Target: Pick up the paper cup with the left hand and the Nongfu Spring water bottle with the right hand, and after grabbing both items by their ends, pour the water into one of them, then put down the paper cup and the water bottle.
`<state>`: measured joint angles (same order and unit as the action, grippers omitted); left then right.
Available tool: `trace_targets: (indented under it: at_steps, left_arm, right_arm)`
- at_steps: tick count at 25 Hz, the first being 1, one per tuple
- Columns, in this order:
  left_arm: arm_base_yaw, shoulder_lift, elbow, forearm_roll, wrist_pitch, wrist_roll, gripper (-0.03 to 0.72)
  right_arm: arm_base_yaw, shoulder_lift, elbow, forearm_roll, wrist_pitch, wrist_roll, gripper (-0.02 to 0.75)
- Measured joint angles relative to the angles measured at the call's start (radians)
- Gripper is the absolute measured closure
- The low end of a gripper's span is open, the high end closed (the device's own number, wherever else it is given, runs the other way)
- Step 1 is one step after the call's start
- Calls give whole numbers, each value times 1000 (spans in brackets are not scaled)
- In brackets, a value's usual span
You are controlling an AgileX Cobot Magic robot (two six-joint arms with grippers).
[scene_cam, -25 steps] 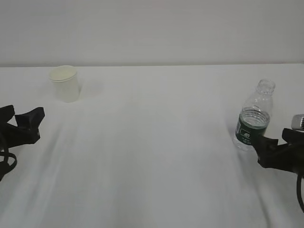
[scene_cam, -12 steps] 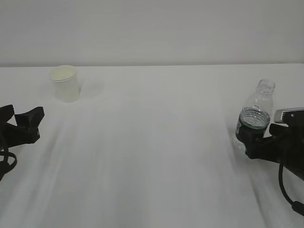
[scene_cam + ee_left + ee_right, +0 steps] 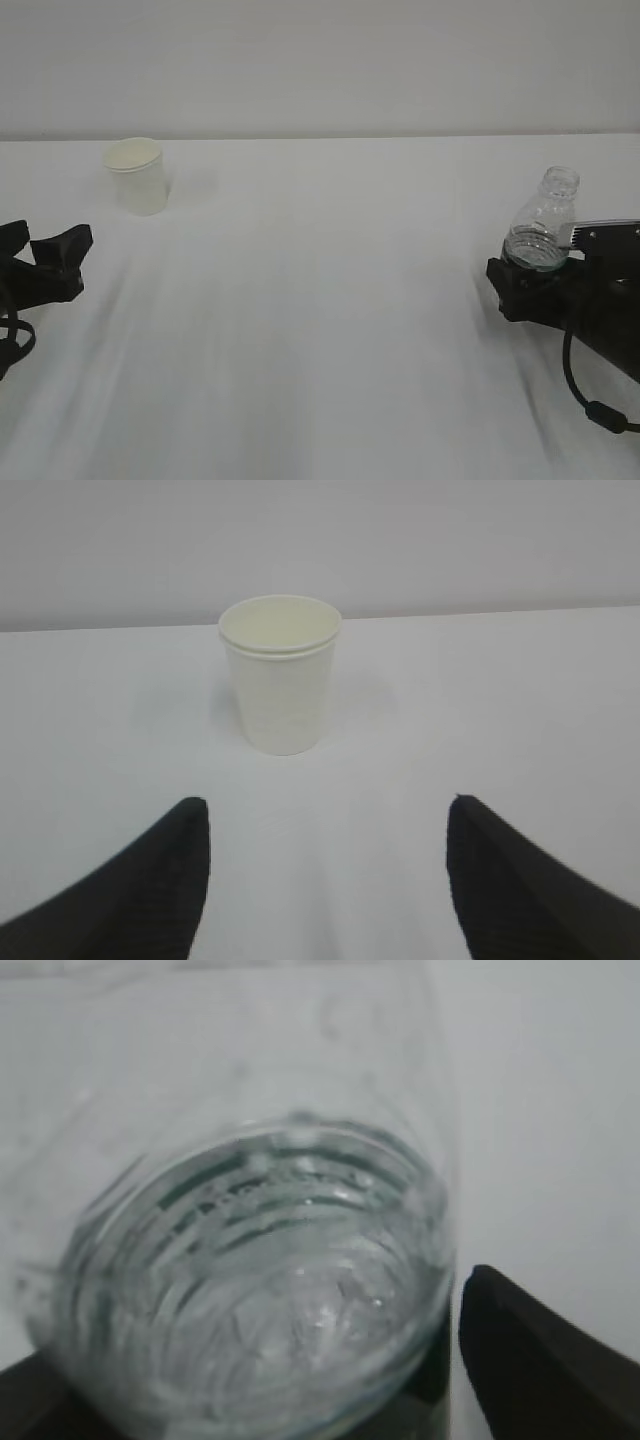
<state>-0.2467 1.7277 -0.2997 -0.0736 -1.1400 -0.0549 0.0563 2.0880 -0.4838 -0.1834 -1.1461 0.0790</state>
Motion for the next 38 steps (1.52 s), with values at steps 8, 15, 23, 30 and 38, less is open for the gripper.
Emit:
trace_targets:
  at_steps: [8, 15, 23, 30, 38]
  left_arm:
    - [0, 0, 0, 0, -2, 0, 151]
    - [0, 0, 0, 0, -2, 0, 151]
    - [0, 0, 0, 0, -2, 0, 151]
    - [0, 0, 0, 0, -2, 0, 151]
    - [0, 0, 0, 0, -2, 0, 151]
  right_arm:
    - [0, 7, -24, -4, 0, 4, 86]
    - [0, 7, -24, -4, 0, 6, 91]
    - [0, 7, -24, -12, 0, 6, 173]
    - [0, 7, -24, -16, 0, 6, 200]
    - [0, 7, -24, -16, -3, 6, 262]
